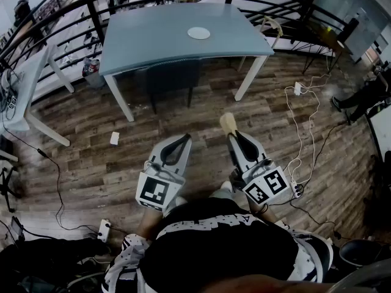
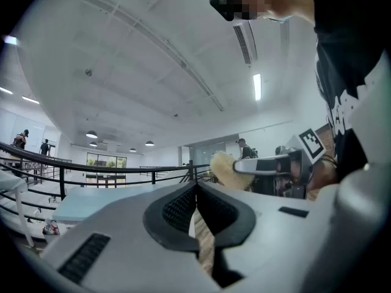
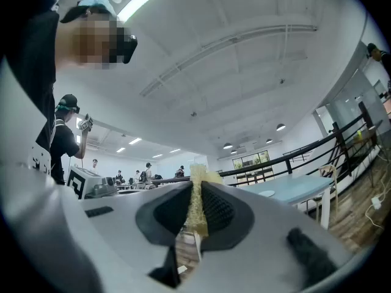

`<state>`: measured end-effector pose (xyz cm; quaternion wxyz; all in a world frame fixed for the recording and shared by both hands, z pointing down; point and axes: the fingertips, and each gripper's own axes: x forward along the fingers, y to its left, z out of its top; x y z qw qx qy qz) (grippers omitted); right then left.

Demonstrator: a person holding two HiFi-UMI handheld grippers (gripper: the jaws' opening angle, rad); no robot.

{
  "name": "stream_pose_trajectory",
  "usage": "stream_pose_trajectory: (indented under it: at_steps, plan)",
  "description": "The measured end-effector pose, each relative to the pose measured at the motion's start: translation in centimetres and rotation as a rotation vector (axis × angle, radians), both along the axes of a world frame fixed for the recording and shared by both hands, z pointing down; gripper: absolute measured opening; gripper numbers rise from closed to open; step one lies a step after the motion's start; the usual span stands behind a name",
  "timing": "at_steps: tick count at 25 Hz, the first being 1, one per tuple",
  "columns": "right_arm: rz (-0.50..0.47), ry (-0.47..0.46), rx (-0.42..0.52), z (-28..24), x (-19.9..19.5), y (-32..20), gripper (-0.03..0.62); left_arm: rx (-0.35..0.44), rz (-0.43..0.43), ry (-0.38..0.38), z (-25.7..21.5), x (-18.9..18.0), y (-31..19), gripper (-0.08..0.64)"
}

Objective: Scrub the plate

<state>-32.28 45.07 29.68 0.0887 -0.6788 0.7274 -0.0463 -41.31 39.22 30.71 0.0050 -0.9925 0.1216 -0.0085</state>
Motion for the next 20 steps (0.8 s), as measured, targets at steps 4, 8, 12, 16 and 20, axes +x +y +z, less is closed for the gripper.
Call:
stream_pose_trajectory:
  at_steps: [4,8,12,16,20]
  plan:
    - [-0.005,0.005,-0.002,0.2,-0.5,-0.2,0.051,0.007,-0.005,0.001,0.1,-0.5,-0.2,0.012]
    - [-0.015,-0.023,0.001,0.2,-1.1,-0.3,0.051,0.002,-0.004,-0.001,0.0,-1.1,-0.3,0.012]
    - [-0.016,-0.019,-0.018,0.3,-1.1,-0.1,0.051,-0.019,0.015,0.006,0.3,-0.6,-0.4,0.014]
    - [0.017,-0.020,-0.058,1.0,-0.3,1.0,0.051,-0.046,0.047,0.013,0.8,0.6,-0.4,0.012]
    - [0.037,-0.022,-0.074,1.6,1.1,1.2,0.052,-0.038,0.049,0.023,0.5,1.3,-0.5,0.014]
